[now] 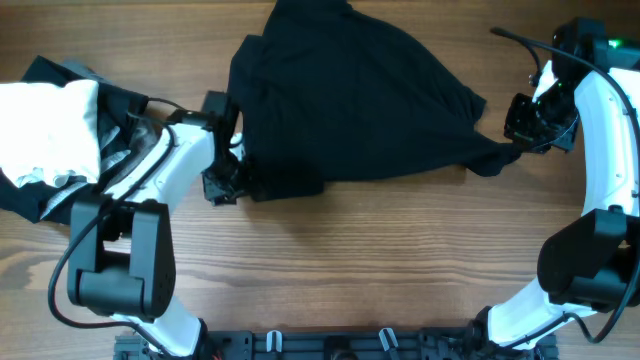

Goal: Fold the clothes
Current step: 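Pull the shirt's sides apart with both grippers to spread it flat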

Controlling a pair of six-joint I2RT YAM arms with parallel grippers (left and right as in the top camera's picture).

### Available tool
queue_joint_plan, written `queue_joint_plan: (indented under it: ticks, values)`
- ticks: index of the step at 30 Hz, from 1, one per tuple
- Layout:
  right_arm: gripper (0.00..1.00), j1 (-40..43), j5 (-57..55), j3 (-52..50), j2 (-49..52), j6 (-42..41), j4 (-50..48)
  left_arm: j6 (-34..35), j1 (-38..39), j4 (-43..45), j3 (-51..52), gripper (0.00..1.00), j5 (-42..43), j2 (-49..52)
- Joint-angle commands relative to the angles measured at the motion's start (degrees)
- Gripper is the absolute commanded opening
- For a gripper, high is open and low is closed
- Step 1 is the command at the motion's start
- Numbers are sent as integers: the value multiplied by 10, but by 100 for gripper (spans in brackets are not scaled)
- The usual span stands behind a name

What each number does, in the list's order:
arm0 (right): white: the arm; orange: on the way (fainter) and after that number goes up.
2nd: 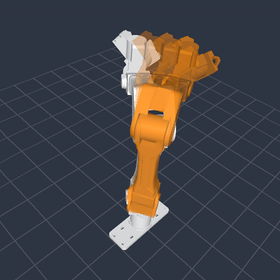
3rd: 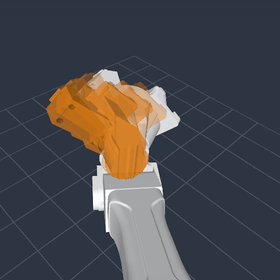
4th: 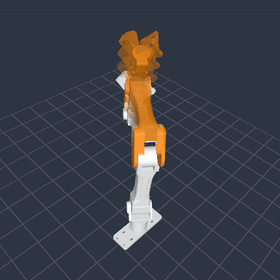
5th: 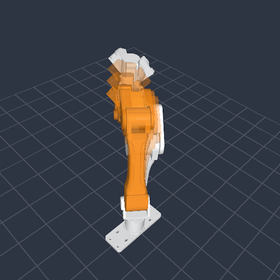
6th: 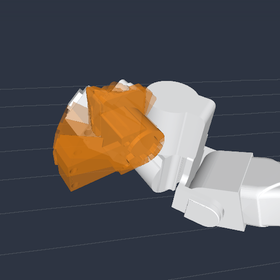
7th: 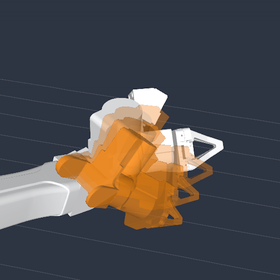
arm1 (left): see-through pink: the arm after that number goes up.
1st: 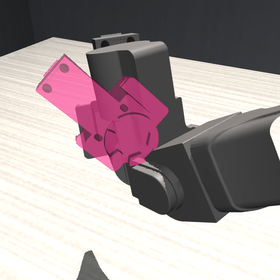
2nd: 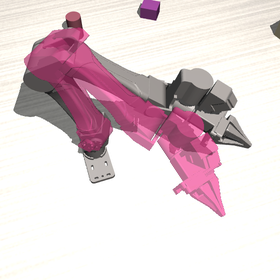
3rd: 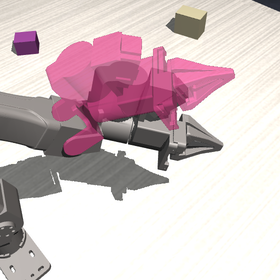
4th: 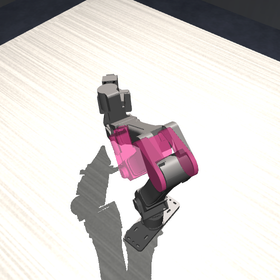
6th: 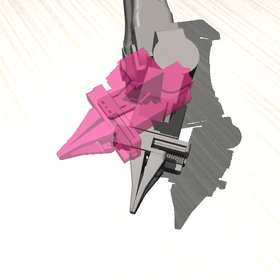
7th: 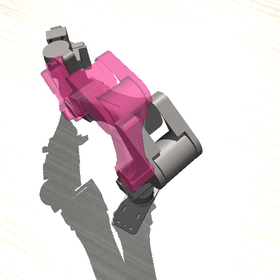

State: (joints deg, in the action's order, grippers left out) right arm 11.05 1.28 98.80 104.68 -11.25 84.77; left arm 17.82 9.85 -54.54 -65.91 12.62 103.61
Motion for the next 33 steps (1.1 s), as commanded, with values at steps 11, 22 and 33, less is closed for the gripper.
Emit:
queue_joint_plan:
  ticks: [11,22,33]
  values:
    - [6,1,5,1,-10,8,1,-42,22,108,57,53,3,14]
    - [6,1,-4,1,-10,8,-4,-37,-29,-10,18,4,-7,-14]
    - [6,1,-4,1,-10,8,2,-59,-104,-108,-40,4,22,-137]
